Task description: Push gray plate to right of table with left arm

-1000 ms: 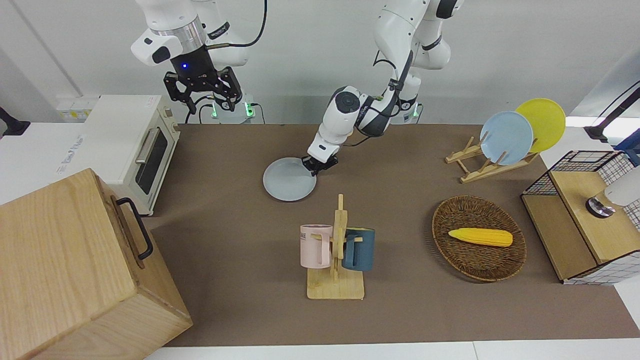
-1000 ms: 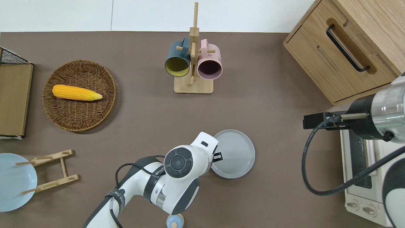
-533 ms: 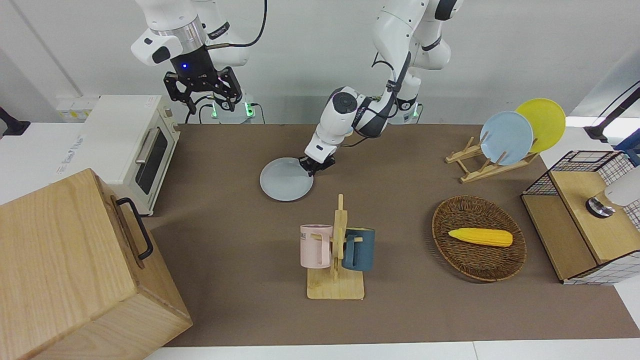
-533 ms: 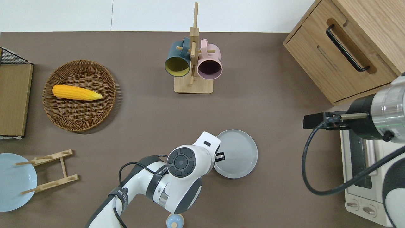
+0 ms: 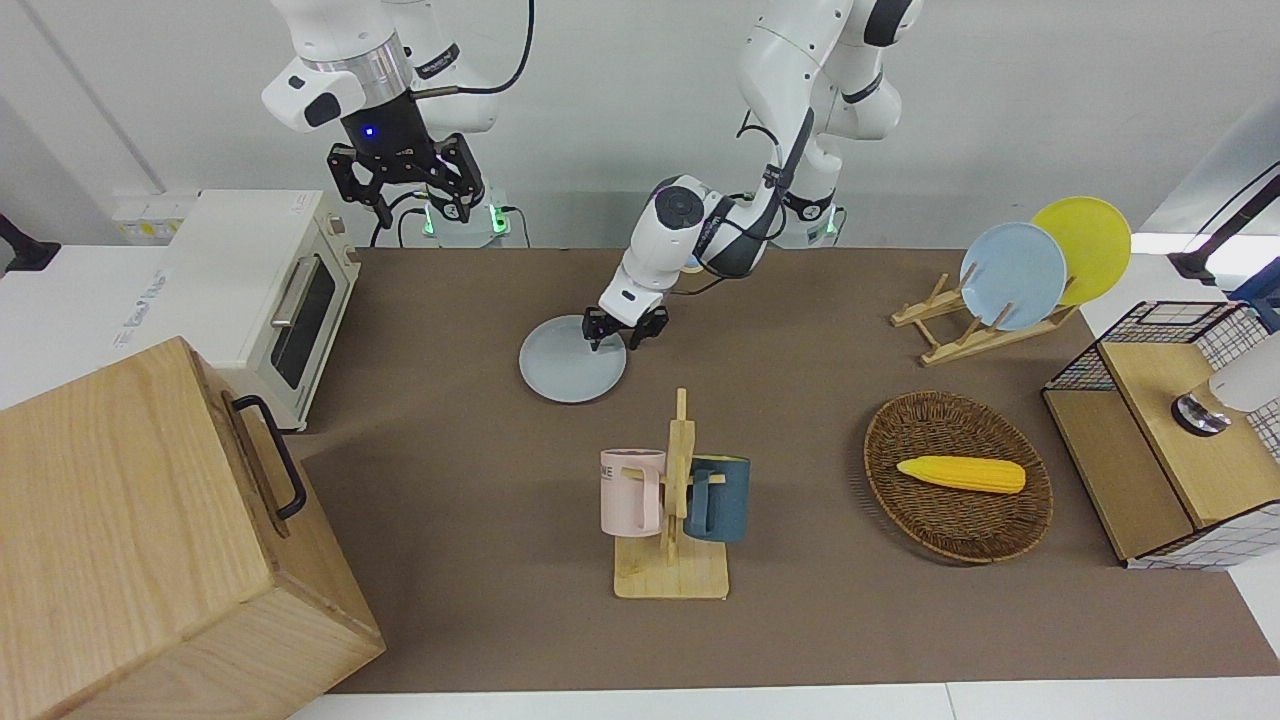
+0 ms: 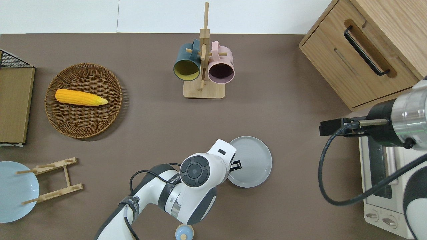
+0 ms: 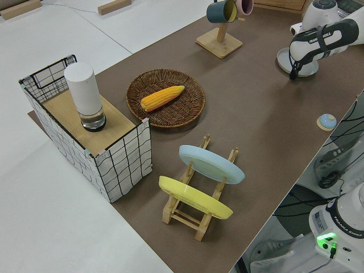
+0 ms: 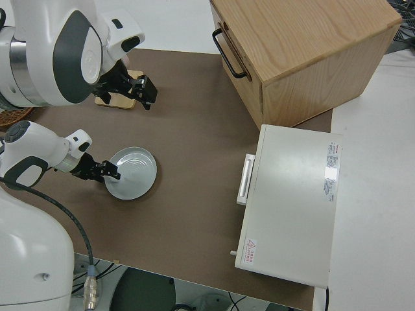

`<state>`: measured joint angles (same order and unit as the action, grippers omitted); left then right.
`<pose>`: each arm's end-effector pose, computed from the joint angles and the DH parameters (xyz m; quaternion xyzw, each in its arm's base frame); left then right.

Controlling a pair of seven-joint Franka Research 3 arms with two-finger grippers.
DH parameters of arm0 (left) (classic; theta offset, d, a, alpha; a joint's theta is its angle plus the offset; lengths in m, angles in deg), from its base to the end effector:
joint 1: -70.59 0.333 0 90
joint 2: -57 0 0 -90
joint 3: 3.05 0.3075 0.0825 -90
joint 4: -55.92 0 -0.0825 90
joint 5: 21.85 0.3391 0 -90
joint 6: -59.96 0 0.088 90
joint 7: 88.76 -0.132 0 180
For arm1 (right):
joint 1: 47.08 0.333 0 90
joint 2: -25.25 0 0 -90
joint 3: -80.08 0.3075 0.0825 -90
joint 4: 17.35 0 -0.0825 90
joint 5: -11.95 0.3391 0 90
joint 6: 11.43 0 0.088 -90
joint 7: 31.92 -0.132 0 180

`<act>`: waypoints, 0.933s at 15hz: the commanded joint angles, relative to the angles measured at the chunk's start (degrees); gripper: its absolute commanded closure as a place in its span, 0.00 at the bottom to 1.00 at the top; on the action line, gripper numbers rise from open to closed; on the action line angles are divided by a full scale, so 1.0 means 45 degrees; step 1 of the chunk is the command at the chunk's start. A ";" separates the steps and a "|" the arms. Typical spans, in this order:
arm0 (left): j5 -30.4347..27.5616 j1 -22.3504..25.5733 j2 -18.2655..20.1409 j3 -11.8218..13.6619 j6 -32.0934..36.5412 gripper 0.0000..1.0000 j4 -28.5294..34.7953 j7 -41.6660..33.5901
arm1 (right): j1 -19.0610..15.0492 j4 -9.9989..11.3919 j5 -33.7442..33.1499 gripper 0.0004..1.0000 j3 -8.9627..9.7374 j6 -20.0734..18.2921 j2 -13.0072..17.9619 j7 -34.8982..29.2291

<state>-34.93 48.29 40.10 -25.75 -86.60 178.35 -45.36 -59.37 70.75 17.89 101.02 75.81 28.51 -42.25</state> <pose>0.3967 -0.3908 0.2922 0.9859 0.0880 -0.0373 0.1376 0.4811 0.0932 0.6277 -0.9989 0.0112 -0.0119 0.0441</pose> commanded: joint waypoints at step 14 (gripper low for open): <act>0.1167 0.0032 0.1000 0.0298 0.1709 0.02 -0.0079 -0.0016 | -0.0082 -0.0182 0.0204 0.00 0.0033 -0.0069 -0.0080 -0.0028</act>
<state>-32.48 48.36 42.93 -25.14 -80.74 177.69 -45.46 -59.37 70.75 17.89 101.02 75.81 28.51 -42.25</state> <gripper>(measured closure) 0.013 0.004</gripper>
